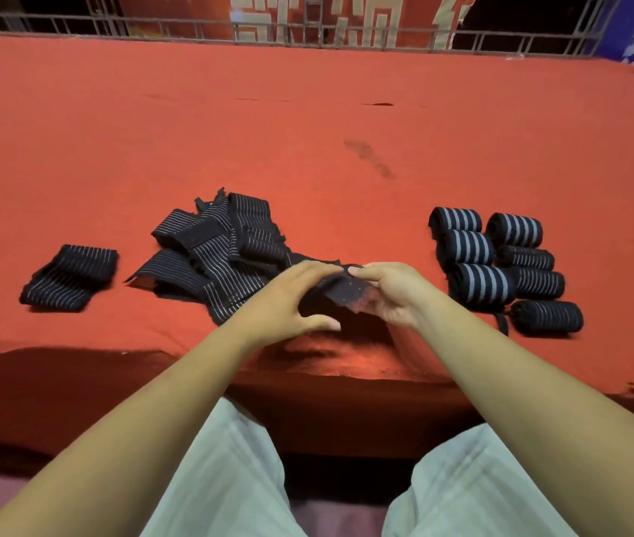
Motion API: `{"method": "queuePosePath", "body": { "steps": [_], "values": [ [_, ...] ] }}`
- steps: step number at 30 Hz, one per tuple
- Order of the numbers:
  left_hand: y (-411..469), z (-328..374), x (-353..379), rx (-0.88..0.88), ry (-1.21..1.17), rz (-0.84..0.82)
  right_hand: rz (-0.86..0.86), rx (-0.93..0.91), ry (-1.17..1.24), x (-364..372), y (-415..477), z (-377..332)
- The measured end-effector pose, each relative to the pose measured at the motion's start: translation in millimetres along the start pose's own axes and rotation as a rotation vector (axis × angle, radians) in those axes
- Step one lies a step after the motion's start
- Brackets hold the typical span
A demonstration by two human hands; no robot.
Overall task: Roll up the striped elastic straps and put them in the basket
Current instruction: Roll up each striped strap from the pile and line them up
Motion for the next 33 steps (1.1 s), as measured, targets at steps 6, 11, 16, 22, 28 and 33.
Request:
{"method": "queuePosePath", "body": {
  "steps": [6, 11, 16, 22, 28, 33],
  "values": [
    [3, 1, -13, -0.164, -0.103, 0.225, -0.008, 0.107, -0.028, -2, -4, 8],
    [0, -43, -24, -0.598, -0.236, 0.393, 0.051, 0.067, -0.181, -6, 0, 11],
    [-27, -129, -30, -1.04, -0.522, 0.662, 0.073, -0.018, -0.16, -21, -3, 8],
    [-7, -70, -56, -0.742, 0.018, 0.654, 0.018, -0.177, 0.27, -15, 2, 2],
    [5, -52, 17, -0.311, 0.391, 0.105, 0.11, -0.139, 0.47, -6, 17, 9],
    [-4, -61, 19, -0.313, 0.423, 0.136, 0.268, -0.101, 0.451, -9, 25, 26]
  ]
}}
Point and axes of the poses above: each hand's wrist, its own y-axis towards the middle knuckle, its own x-axis out of the palm, z = x × y, the point moved 8 cm from there along y, towards the middle knuckle, and after that the axes turned 10 degrees about y, right-handed, at the moved point
